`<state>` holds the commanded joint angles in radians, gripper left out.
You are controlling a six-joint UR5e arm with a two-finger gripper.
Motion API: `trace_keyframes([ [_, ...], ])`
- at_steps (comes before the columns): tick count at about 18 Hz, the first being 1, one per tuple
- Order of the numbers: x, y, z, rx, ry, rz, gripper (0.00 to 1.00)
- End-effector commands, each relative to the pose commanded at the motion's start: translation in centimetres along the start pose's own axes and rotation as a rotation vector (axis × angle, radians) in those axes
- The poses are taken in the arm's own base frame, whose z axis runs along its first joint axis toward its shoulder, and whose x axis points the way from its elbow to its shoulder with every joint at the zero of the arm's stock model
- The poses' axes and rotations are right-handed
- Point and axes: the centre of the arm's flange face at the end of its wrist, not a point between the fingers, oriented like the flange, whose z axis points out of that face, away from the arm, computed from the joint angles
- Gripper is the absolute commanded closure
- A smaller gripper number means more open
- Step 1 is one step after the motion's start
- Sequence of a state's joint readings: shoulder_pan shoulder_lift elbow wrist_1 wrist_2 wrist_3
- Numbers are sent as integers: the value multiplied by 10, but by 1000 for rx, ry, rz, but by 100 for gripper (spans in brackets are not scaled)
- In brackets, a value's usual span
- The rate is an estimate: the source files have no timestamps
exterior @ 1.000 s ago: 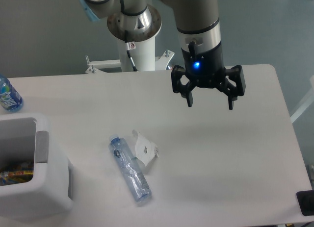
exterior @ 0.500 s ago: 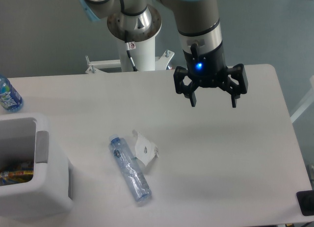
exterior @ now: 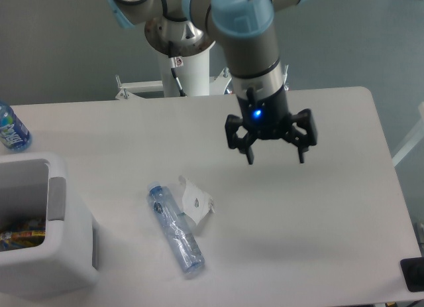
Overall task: Place the trash in the trash can
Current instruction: 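Move the gripper over the crumpled clear plastic wrapper, then lower the gripper onto the wrapper and close on it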
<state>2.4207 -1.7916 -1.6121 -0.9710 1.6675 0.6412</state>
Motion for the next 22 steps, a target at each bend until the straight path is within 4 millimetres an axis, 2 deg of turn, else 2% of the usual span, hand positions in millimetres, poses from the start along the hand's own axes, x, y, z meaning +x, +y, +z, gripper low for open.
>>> trace_keyframes([
  [4,33,-6,44,-39,90,40,0],
  [7,55,7,74,-68,170,44,0],
  [12,76,11,113,-95,271,38,0],
  [18,85,7,117,-78,309,42,0],
  [22,98,3,131,-90,348,-6,0],
])
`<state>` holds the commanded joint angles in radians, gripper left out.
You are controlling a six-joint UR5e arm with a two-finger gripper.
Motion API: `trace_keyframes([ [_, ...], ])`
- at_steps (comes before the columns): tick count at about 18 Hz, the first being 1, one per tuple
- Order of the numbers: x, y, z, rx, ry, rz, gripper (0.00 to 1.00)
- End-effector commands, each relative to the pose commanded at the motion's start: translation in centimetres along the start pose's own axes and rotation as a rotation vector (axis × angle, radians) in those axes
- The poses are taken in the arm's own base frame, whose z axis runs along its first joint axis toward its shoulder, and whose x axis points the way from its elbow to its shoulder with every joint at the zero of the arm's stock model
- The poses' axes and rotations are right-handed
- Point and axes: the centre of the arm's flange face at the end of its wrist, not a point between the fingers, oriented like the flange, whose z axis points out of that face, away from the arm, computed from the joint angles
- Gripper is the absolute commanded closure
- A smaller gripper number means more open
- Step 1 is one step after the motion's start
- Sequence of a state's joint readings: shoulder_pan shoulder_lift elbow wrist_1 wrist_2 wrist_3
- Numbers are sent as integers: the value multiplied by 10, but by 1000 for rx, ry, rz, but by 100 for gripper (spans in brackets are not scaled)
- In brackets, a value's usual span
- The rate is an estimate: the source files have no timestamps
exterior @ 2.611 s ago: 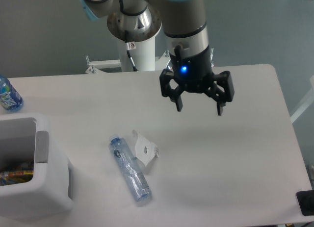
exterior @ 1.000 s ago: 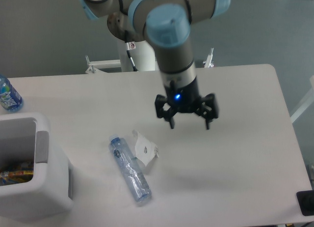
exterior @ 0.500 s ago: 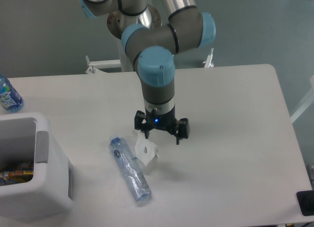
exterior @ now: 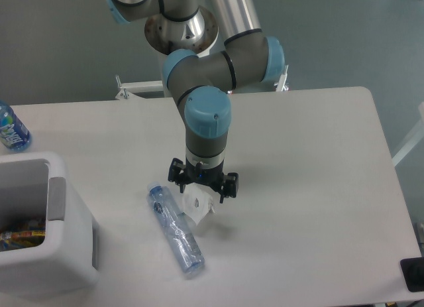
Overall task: Place the trash in the trash can
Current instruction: 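Lower the gripper onto the wrapper and close on it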
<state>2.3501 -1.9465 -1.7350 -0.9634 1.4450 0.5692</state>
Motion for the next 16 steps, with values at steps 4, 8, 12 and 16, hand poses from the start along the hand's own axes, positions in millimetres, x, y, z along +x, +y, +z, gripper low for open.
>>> trace_keyframes([
  [4,1,-4,6,16,-7,-30,0],
  [8,1,-6,13,9,-3,-39,0],
  [12,-2,-7,18,15,-21,-34,17],
  [16,-5,-6,18,3,-44,-34,69],
])
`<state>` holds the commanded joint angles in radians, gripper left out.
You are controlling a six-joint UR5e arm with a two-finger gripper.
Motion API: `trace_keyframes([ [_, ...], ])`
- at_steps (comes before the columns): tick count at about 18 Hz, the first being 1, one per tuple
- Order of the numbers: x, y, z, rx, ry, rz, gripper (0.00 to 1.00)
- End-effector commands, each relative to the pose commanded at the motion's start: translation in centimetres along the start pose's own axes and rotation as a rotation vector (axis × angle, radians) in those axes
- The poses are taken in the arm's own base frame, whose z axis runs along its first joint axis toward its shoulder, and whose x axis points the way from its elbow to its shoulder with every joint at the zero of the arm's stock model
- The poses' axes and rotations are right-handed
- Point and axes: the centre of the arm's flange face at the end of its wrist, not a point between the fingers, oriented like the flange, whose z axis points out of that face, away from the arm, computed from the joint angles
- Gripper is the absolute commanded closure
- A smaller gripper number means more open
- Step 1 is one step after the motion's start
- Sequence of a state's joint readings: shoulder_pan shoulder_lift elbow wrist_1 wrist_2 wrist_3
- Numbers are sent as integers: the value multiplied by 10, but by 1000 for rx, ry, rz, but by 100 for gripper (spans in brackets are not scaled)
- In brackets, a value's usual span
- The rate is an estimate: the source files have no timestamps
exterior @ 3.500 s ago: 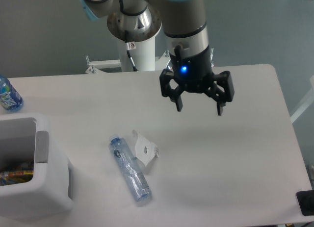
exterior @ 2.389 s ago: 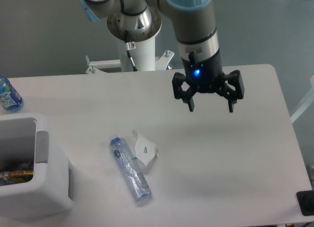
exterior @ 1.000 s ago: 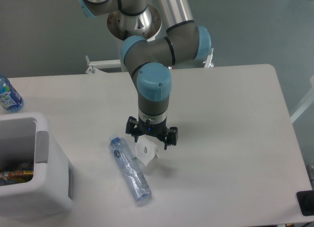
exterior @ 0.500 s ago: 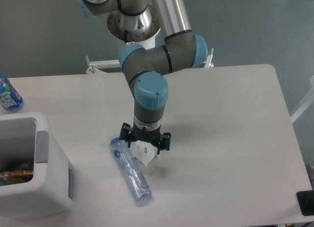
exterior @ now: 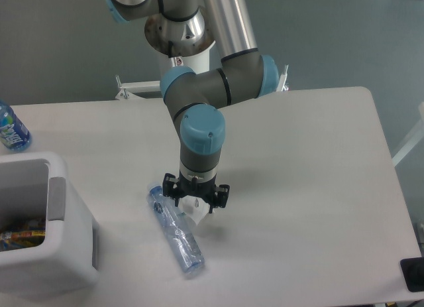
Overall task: Place the trash in the trash can
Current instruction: 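Lower the gripper onto the wrapper and close on it, then lift the wrapper and carry it toward the trash bin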
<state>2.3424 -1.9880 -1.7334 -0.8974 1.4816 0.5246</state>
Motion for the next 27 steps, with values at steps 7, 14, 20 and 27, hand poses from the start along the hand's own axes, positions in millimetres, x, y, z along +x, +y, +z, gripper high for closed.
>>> trace_keyframes([
  [7,-5,1,-5,-14,-40,5,98],
  [14,-22,0,-52,57,-76,-19,99],
  [20,-67,-6,-181,350,-51,-93,99],
  [27,-98,-16,-277,579,39,-330,99],
])
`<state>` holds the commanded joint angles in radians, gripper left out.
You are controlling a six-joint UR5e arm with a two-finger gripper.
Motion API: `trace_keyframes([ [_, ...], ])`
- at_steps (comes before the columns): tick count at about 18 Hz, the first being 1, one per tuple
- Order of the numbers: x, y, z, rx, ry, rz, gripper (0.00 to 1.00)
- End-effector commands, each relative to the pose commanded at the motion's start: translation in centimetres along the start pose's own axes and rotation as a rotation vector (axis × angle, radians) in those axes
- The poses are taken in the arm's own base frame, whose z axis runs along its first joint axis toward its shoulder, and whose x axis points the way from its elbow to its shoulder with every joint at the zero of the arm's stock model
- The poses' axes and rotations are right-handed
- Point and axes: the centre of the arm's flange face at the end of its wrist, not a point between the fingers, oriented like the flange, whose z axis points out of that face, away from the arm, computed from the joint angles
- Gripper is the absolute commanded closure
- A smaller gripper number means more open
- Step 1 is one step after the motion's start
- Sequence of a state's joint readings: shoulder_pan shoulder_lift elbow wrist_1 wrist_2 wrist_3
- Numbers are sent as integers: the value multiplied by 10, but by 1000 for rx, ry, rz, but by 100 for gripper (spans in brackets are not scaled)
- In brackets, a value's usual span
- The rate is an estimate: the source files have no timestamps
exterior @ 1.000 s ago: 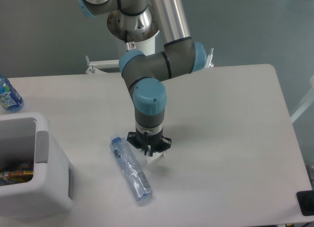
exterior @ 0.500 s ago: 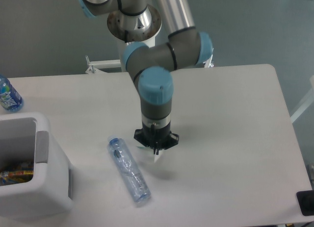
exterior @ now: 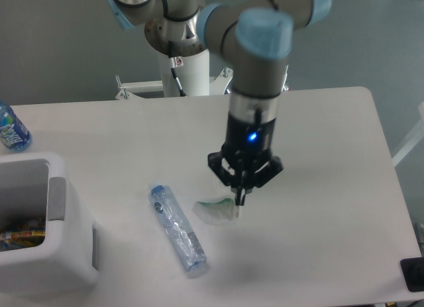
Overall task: Place the trash in the trash can
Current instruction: 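Lift the wrapper and carry it toward the trash bin, then open the gripper over the bin to drop the wrapper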
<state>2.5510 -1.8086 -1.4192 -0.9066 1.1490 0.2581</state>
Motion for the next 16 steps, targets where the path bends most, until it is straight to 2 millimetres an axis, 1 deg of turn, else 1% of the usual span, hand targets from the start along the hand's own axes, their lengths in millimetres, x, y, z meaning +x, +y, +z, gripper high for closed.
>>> trace_keyframes([
  [2,5,-21,-23,53,-12,-66,99],
  [4,12,-34,-38,87,-12,-105,99],
  [6,20,-39,-44,101,-6,-141,99],
  [8,35,-40,-58,120,8,-157,99],
  [11,82,-38,-58,113,76,-165,98],
  [14,144,-31,-47,85,142,-112,97],
  [16,187,-23,-36,55,202,-65,97],
])
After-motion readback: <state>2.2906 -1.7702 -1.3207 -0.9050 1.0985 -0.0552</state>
